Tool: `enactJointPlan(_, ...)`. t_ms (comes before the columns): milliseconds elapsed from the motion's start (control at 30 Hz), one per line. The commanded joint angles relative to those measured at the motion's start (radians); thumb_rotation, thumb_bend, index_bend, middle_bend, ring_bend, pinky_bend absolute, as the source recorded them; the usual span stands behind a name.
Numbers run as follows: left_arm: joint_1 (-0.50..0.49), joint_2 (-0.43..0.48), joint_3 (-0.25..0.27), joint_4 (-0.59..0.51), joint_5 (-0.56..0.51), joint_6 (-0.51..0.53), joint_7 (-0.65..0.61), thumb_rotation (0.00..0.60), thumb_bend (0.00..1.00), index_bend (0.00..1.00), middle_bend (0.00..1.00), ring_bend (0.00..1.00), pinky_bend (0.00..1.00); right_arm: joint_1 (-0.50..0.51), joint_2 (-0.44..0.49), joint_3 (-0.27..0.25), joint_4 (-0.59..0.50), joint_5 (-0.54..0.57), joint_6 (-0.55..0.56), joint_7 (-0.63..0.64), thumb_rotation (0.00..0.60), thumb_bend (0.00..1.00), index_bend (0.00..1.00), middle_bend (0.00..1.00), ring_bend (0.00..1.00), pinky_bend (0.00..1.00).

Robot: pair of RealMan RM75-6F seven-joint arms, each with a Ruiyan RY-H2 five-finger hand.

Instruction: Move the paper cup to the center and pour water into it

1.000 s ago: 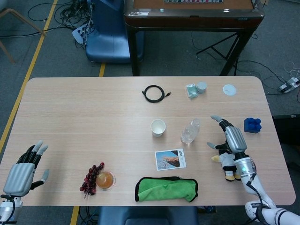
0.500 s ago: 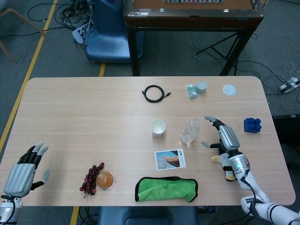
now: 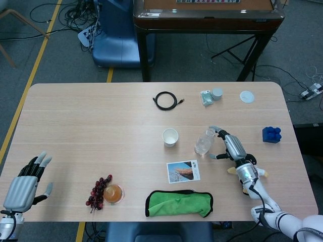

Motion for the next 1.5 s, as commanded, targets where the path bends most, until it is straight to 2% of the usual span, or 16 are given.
enactJointPlan(33, 0.002, 0.001, -0.002, -0.001, 0.001, -0.002, -0.001, 0.600, 0.38, 0.01, 0.00, 0.00, 0.15, 0.012, -0.015, -0.005, 0.019, -0.007, -0.005, 0.014, 0.600, 0.00, 0.18, 0.21, 0.18, 0.29)
enactJointPlan(667, 0.011, 0.007, -0.012, -0.005, 0.005, -0.012, -0.006, 0.600, 0.38, 0.01, 0.00, 0.00, 0.15, 0.051, -0.098, -0.014, 0.147, -0.018, 0.008, 0.112, 0.600, 0.00, 0.26, 0.28, 0.20, 0.30)
enactJointPlan(1000, 0.015, 0.011, -0.016, -0.011, 0.002, -0.018, -0.004, 0.600, 0.38, 0.01, 0.00, 0.00, 0.15, 0.065, -0.149, 0.008, 0.221, -0.003, 0.035, 0.137, 0.600, 0.01, 0.43, 0.41, 0.34, 0.42)
enactJointPlan(1167, 0.016, 0.013, -0.018, -0.014, 0.003, -0.020, -0.005, 0.600, 0.38, 0.01, 0.00, 0.00, 0.15, 0.076, -0.178, 0.024, 0.264, 0.002, 0.065, 0.127, 0.600, 0.05, 0.57, 0.55, 0.48, 0.51)
enactJointPlan(1367, 0.018, 0.014, -0.020, -0.016, 0.005, -0.019, -0.007, 0.600, 0.38, 0.01, 0.00, 0.00, 0.15, 0.093, -0.186, 0.041, 0.276, -0.003, 0.114, 0.094, 0.600, 0.08, 0.64, 0.61, 0.54, 0.57)
enactJointPlan(1500, 0.019, 0.017, -0.022, -0.018, 0.003, -0.021, -0.010, 0.600, 0.38, 0.01, 0.00, 0.00, 0.15, 0.116, -0.166, 0.060, 0.250, 0.001, 0.130, 0.013, 0.600, 0.09, 0.64, 0.62, 0.55, 0.58)
